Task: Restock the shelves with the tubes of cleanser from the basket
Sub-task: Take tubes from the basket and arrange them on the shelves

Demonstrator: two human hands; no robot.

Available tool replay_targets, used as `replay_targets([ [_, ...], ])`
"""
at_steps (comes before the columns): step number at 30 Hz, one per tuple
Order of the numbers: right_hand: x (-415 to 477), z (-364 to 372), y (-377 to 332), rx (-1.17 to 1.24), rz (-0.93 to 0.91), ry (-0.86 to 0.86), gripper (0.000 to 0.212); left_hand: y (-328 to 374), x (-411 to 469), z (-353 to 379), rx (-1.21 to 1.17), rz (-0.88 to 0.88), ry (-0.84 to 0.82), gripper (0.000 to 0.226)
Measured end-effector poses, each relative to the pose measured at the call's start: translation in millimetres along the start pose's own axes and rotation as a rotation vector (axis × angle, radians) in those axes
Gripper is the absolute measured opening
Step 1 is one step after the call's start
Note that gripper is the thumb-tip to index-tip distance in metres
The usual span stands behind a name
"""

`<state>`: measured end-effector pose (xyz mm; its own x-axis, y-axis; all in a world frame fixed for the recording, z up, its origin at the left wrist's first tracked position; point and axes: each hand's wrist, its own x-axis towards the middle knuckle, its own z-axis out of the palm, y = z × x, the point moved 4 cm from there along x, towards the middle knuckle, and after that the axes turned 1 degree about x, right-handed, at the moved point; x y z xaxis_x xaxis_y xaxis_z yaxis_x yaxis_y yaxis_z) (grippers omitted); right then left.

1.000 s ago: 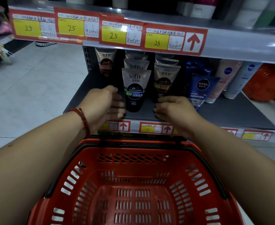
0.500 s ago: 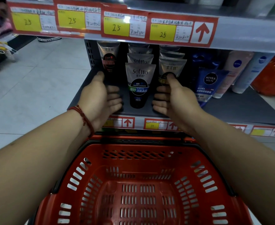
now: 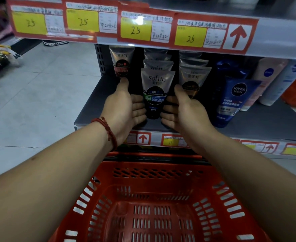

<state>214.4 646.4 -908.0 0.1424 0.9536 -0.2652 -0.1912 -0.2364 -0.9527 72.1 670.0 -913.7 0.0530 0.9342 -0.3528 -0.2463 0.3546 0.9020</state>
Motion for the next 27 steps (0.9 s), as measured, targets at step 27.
replay_targets([
  [27, 21, -5, 4, -0.019, -0.013, -0.041, 0.029, -4, 21, -4, -0.071, 0.022, -0.014, 0.079],
])
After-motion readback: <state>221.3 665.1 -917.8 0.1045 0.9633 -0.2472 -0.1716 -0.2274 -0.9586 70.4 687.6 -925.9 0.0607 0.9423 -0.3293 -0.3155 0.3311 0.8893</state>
